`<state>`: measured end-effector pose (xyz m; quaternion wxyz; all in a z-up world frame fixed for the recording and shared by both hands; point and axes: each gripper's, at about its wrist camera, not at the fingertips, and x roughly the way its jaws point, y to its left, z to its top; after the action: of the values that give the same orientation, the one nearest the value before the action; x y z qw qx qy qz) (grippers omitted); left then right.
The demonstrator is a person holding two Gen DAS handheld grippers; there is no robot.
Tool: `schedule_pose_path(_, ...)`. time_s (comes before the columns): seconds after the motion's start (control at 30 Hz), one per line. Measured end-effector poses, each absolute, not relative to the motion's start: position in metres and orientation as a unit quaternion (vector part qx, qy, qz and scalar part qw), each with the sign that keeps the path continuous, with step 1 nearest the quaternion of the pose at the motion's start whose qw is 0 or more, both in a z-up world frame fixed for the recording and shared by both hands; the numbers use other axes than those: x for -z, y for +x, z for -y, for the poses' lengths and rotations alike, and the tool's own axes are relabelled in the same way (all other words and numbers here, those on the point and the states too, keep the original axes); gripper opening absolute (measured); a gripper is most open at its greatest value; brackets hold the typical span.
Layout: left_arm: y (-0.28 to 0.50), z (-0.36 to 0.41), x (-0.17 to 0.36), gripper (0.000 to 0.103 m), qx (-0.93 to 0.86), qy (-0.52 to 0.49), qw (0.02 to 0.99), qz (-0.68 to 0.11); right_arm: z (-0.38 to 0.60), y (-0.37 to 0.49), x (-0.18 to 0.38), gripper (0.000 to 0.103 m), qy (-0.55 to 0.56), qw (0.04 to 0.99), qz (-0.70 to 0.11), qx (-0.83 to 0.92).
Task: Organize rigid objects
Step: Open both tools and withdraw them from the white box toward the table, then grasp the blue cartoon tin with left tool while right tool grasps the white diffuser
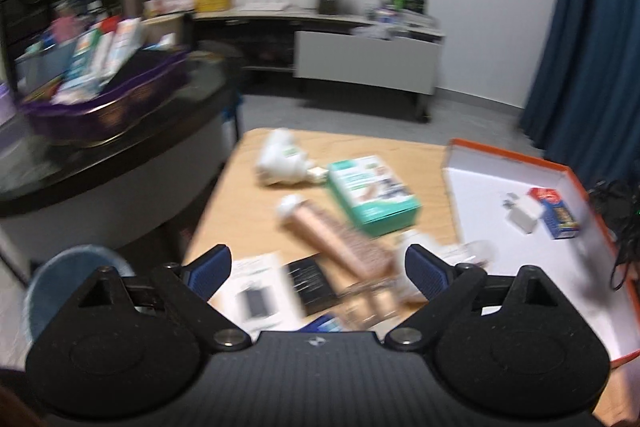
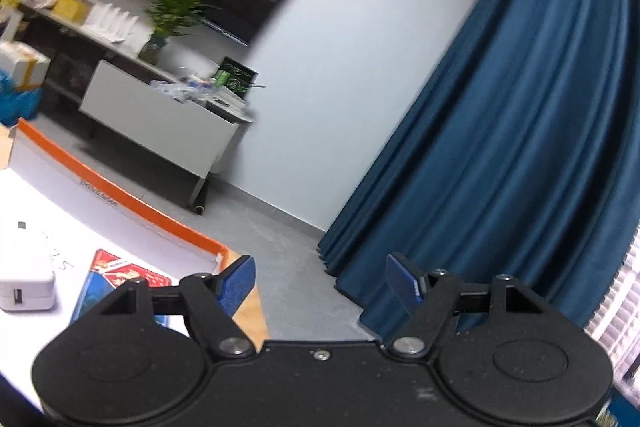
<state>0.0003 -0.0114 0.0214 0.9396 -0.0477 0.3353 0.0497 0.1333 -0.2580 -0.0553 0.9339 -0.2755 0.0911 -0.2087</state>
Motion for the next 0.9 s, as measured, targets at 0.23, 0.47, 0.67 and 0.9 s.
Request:
schedule_pose_path(0.23,-0.029,-0.015,-0.003,0.097,-0.07,-0.078,0.928,-0.357,0.236,0.067,-0.005,0.102,-0.112,0.982,-0.149,0.028)
schedule_pose_path(0.47,-0.031,0.004,0.022,0.099,-0.046,-0.11,0.92,-0.374,0.2,0.023,-0.008,0.102,0.077,0.945,-0.29,-0.128)
schedule_pose_path(0.67,-0.032,0.006,0.034,0.099,-0.046,-0.114,0.919,-0.375,0.175,-0.01,-0.019,0.102,0.084,0.937,-0.303,-0.151)
schedule_pose_path(0.9,-0.039,-0.016,0.033,0.101,-0.083,-0.163,0.911,-0.37,0.125,-0.013,0.0,0.102,0.01,0.938,-0.3,-0.175)
